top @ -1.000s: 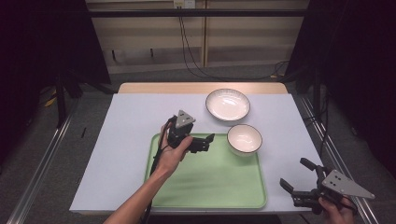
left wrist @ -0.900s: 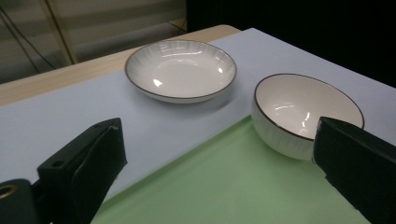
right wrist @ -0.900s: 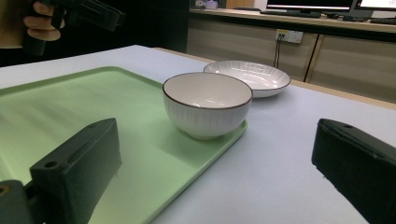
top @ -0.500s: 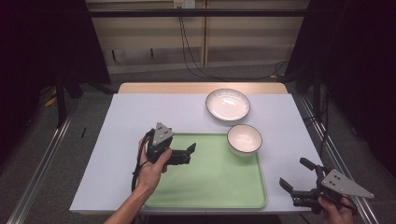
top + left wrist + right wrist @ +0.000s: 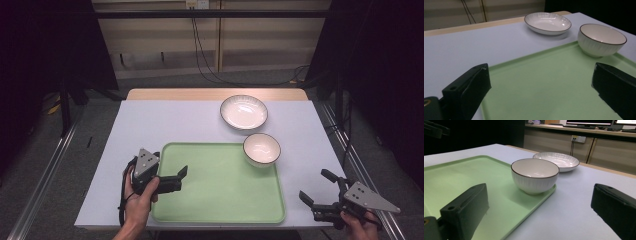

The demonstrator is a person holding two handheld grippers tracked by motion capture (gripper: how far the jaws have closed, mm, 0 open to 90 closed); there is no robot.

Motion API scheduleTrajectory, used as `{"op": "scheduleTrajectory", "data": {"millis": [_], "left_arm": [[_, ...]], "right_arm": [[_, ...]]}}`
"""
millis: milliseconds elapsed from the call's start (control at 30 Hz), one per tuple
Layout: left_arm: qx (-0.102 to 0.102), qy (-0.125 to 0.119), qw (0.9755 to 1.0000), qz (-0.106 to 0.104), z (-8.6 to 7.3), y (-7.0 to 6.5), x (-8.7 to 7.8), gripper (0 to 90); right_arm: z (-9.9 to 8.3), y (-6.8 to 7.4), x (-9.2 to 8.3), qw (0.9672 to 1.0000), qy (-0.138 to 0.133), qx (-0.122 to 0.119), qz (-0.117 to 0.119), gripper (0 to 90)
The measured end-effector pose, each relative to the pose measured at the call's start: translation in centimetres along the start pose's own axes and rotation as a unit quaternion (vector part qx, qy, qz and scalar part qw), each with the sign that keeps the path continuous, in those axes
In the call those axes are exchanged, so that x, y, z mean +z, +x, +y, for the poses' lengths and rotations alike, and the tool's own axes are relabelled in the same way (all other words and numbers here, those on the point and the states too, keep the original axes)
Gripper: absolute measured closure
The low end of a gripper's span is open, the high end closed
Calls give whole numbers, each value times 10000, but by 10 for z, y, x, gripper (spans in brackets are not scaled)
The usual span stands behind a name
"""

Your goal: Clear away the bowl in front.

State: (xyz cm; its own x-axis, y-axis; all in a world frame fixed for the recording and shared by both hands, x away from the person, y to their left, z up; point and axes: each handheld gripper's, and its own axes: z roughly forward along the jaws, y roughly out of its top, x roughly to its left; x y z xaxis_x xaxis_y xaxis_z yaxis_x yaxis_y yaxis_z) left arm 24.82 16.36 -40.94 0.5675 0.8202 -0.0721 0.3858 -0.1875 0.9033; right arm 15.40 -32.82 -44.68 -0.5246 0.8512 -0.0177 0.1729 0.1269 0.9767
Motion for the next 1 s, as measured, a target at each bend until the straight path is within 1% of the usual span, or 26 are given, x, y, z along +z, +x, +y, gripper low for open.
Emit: {"op": "scheduleTrajectory", "data": {"millis": [33, 67, 133, 167, 233, 333, 367, 400, 467, 500, 533, 567, 600, 633, 667, 700, 733, 767, 800, 867, 900, 933, 1000], "left_arm": [[-17, -15, 10000, 7, -3, 1, -4, 19], [7, 14, 10000, 9, -4, 2, -6, 19], [16, -19, 10000, 96, -9, 2, -12, 20], [4, -3, 10000, 66, -11, 3, -15, 19], [-88, -28, 9999, 61, -16, 5, -19, 22], [-83, 12, 9999, 99, -22, 6, -24, 21], [-187, -5, 9997, 122, -24, 6, -26, 21], [-184, 39, 9997, 126, -26, 7, -28, 20], [-91, 88, 9996, 241, -30, 7, -33, 21], [-83, 73, 9997, 195, -32, 7, -34, 19], [-71, 81, 9997, 216, -34, 7, -35, 19], [-151, 99, 9997, 179, -36, 8, -34, 19], [-266, 138, 9995, 87, -36, 10, -34, 19], [-316, 95, 9994, 115, -37, 11, -33, 23], [-232, 69, 9996, 167, -37, 11, -31, 22], [-93, 80, 9996, 250, -38, 9, -31, 20], [-91, 76, 9998, 143, -38, 9, -31, 21], [-114, 89, 9998, 106, -39, 8, -32, 20], [-132, 94, 9998, 120, -40, 7, -33, 20], [-37, 108, 9999, 86, -41, 7, -36, 18], [-83, 58, 9999, 132, -40, 6, -36, 18], [-70, 41, 9999, 87, -40, 7, -37, 18], [-45, 47, 9999, 158, -40, 6, -37, 18]], "right_arm": [[0, 0, 0, 10000, -6, -2, 5, 9], [0, 0, 0, 10000, -1, 10, 1, 9], [0, 0, 0, 10000, 7, -3, -6, 9], [0, 0, 0, 10000, 10, 6, -6, 9], [0, 0, 1, 10000, 10, -6, -12, 9], [0, 0, 1, 10000, 0, -14, -4, 9], [0, 0, 1, 10000, -13, -6, -12, 9], [0, 1, 1, 10000, -6, -6, -21, 9], [0, 0, 0, 10000, 10, 30, -15, 10], [0, 0, 0, 10000, 9, 45, -22, 10], [0, 0, 0, 10000, 1, 27, -22, 10], [0, 0, 0, 10000, -3, 37, -38, 10], [0, 0, 1, 10000, -6, 44, -46, 10], [0, 0, 1, 10000, 11, 32, -22, 10], [0, 0, 2, 10000, 26, -13, -16, 10], [0, 0, 2, 10000, 38, 3, -32, 10], [0, 1, 2, 10000, 43, 3, -3, 10], [0, 1, 2, 10000, 32, -15, -6, 10], [1, 1, 2, 10000, 21, -22, -13, 10], [1, -1, 2, 10000, -15, 13, -18, 10], [1, -1, 2, 10000, -5, 14, -40, 10], [1, -1, 2, 10000, 0, 35, -43, 10], [0, -2, 2, 10000, 12, 14, -46, 10]]}}
